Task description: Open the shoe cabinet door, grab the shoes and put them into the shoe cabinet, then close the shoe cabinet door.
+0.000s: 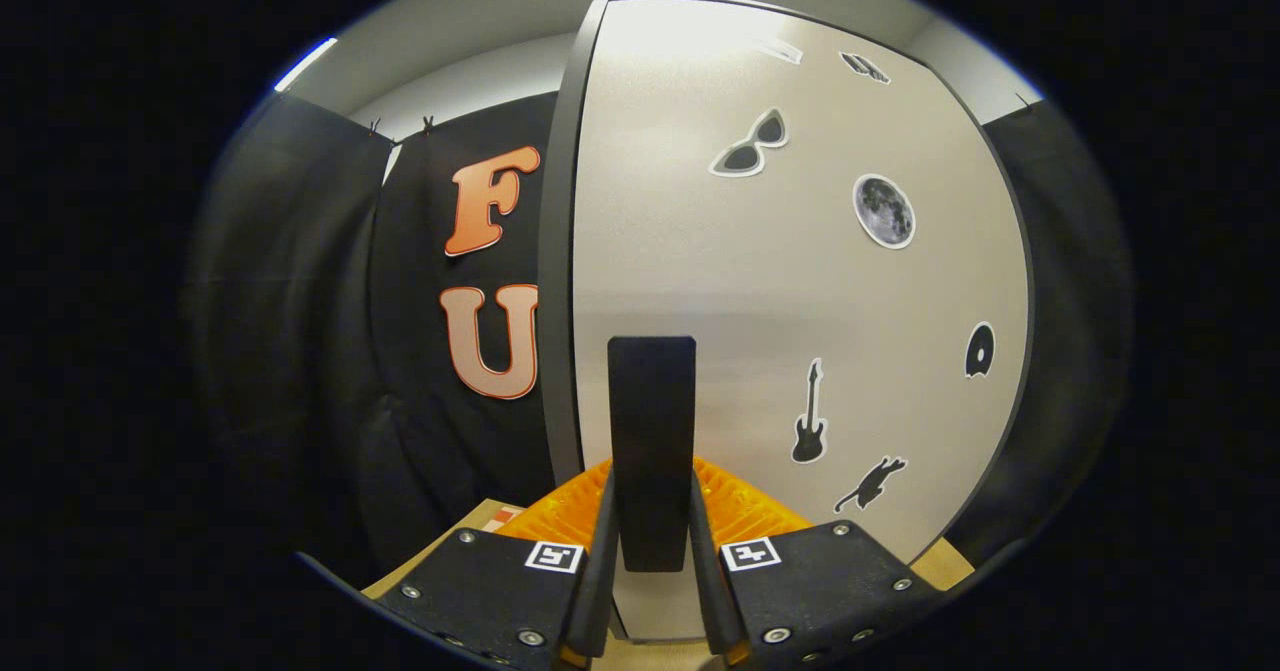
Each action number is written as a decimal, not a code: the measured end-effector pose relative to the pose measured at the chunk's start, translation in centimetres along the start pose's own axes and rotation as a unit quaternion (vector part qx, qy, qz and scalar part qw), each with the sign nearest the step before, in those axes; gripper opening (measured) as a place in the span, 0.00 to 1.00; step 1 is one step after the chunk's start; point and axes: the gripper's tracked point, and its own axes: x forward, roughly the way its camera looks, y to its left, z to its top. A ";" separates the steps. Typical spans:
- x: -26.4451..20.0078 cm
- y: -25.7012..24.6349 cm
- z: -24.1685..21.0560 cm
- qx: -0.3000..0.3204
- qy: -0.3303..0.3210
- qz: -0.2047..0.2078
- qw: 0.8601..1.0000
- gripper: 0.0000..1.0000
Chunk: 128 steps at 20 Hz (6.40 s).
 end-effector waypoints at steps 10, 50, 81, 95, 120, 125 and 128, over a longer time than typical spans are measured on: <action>-2.8 -0.5 0.2 0.022 0.008 -0.011 1.000 0.29; -13.1 -11.3 -0.2 0.018 0.034 -0.168 0.985 0.24; -15.2 -14.9 -1.5 0.036 0.050 -0.254 0.965 0.18; -14.5 -8.6 -3.4 0.037 0.057 -0.195 0.979 0.18; -3.1 7.3 -33.7 0.104 0.311 -0.022 0.944 0.20; 0.3 7.1 -40.1 0.099 0.364 -0.007 0.926 0.21; 2.0 7.0 -43.1 0.101 0.389 -0.002 0.916 0.21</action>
